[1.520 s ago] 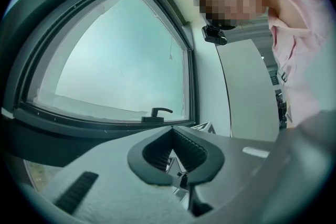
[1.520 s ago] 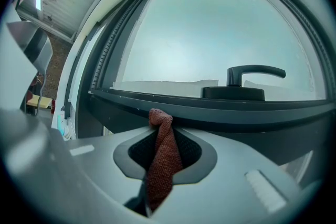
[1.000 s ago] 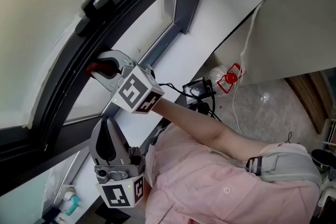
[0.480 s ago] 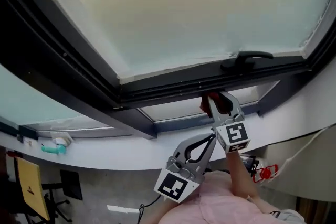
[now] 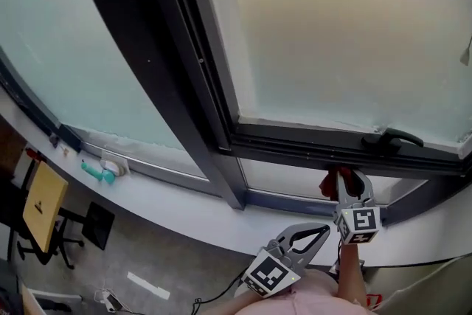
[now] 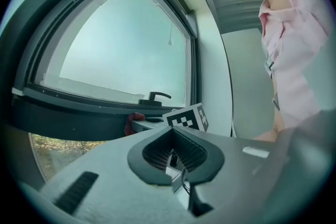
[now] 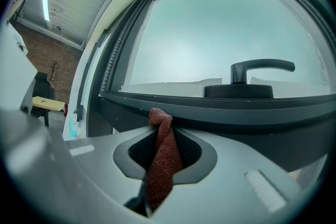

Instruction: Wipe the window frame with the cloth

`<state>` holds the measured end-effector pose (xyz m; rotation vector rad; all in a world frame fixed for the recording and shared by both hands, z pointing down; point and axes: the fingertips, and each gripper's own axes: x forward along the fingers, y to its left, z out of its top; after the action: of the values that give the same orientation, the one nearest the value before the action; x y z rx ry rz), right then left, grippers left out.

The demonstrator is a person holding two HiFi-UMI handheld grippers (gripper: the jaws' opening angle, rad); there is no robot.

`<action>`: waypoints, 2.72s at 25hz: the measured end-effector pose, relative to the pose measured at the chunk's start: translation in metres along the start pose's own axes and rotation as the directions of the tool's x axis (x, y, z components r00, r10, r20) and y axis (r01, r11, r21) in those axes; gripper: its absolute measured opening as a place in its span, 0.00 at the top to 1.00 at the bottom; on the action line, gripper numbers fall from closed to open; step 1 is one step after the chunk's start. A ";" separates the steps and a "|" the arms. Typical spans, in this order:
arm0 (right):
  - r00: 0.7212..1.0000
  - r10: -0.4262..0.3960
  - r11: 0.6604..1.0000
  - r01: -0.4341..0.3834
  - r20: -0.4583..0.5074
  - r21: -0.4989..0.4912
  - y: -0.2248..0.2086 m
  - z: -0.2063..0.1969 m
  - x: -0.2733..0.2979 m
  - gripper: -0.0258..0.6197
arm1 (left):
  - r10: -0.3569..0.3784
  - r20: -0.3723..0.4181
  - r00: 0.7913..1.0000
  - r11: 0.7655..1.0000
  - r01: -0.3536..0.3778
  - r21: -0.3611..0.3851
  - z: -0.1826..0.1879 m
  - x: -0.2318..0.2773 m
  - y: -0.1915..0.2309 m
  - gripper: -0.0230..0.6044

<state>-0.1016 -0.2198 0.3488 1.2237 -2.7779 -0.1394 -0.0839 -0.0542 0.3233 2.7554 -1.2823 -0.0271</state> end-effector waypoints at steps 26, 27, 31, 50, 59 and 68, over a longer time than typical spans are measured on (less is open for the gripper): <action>0.989 0.140 0.990 -0.139 0.050 -0.010 -0.003 -0.001 -0.002 0.87 | 0.315 0.066 0.947 0.947 -0.318 0.048 0.009 -0.028 -0.001 0.97; 0.989 0.138 0.990 -0.138 0.048 -0.012 -0.001 0.000 -0.001 0.87 | 0.300 0.088 0.950 0.949 -0.306 0.071 0.013 -0.028 0.000 0.97; 0.990 0.137 0.990 -0.137 0.031 -0.021 0.005 0.003 0.004 0.87 | 0.304 0.162 0.939 0.953 -0.301 -0.044 0.026 -0.023 0.007 0.97; 0.999 0.029 0.999 -0.028 0.036 -0.022 -0.047 0.005 -0.025 0.87 | 0.181 0.055 0.982 0.983 -0.182 0.016 0.004 0.003 -0.010 0.97; 0.999 -0.035 0.999 0.036 0.033 -0.003 -0.075 -0.005 -0.039 0.87 | 0.160 0.047 0.986 0.987 -0.161 0.015 0.004 0.011 -0.018 0.97; 0.995 -0.089 0.996 0.089 0.035 0.010 -0.098 -0.007 -0.051 0.87 | 0.170 0.080 0.982 0.985 -0.168 -0.020 0.013 0.014 -0.021 0.97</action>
<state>0.0052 -0.2478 0.3408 1.3604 -2.7567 -0.1578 -0.0602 -0.0527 0.3084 2.6493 -1.5266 -0.1358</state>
